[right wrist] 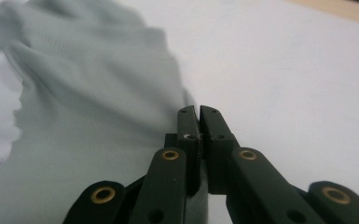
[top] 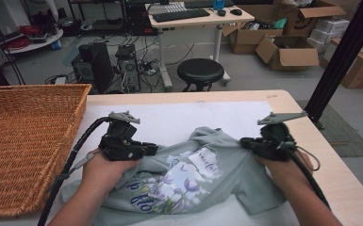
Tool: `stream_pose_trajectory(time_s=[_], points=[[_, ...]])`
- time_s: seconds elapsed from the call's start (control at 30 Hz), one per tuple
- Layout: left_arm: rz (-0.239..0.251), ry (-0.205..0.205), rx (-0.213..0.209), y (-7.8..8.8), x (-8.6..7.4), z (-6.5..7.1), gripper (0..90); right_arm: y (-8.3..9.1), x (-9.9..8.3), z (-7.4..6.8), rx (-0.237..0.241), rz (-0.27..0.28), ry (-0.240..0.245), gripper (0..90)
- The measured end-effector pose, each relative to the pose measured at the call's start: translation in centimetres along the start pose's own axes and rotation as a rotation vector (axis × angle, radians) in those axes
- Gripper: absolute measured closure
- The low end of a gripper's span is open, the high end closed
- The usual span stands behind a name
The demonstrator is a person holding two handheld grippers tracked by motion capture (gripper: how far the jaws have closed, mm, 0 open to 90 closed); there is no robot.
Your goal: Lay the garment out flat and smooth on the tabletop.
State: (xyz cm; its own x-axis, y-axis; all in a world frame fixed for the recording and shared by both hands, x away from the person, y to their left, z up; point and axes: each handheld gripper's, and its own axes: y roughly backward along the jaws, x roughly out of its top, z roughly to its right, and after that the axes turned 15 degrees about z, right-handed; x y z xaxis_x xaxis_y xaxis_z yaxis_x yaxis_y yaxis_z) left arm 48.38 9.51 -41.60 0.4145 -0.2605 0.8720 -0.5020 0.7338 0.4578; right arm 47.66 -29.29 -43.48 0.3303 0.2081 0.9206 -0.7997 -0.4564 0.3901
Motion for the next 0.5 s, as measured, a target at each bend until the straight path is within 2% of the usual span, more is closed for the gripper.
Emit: stream_pose_trajectory(time_s=[0.07, 0.17, 0.23, 0.27, 0.33, 0.37, 0.4, 0.43, 0.47, 0.5], points=[[-0.015, -0.016, -0.009, 0.0, -0.4, 0.4, 84.9, 0.5, -0.5, 0.9, -0.042, -0.016, -0.017, 87.4], [-0.040, -0.027, -0.028, -0.4, -1.3, 1.3, 84.8, 0.4, -1.5, 0.6, -0.054, -0.038, -0.006, 86.8], [-0.042, -0.015, -0.034, -0.4, -1.6, 1.5, 84.6, 0.6, -1.3, 0.4, -0.049, -0.038, -0.007, 79.2], [-0.042, -0.015, -0.034, -0.4, -1.6, 1.5, 84.2, 0.6, -1.3, 0.4, -0.049, -0.038, -0.007, 79.2], [-0.038, -0.002, -0.039, -0.3, -1.8, 1.5, 84.1, 0.9, -0.7, -0.2, -0.046, -0.021, 0.011, 71.7], [-0.035, 0.002, -0.041, -0.3, -1.9, 1.5, 83.8, 1.4, 0.1, -1.2, -0.028, 0.017, 0.030, 69.7], [-0.035, 0.002, -0.043, -0.2, -1.9, 1.6, 83.8, 1.4, 0.1, -1.2, -0.028, 0.017, 0.030, 69.7], [-0.039, 0.001, -0.052, -0.2, -1.9, 1.7, 83.8, 1.7, 0.5, -1.9, -0.010, 0.036, 0.043, 68.8], [-0.024, 0.011, -0.061, 0.1, -1.9, 2.0, 83.5, 2.0, 1.1, -3.5, 0.039, 0.069, 0.065, 67.8], [-0.024, 0.011, -0.061, 0.1, -1.9, 2.0, 83.3, 2.1, 1.4, -4.3, 0.074, 0.079, 0.068, 66.1]])
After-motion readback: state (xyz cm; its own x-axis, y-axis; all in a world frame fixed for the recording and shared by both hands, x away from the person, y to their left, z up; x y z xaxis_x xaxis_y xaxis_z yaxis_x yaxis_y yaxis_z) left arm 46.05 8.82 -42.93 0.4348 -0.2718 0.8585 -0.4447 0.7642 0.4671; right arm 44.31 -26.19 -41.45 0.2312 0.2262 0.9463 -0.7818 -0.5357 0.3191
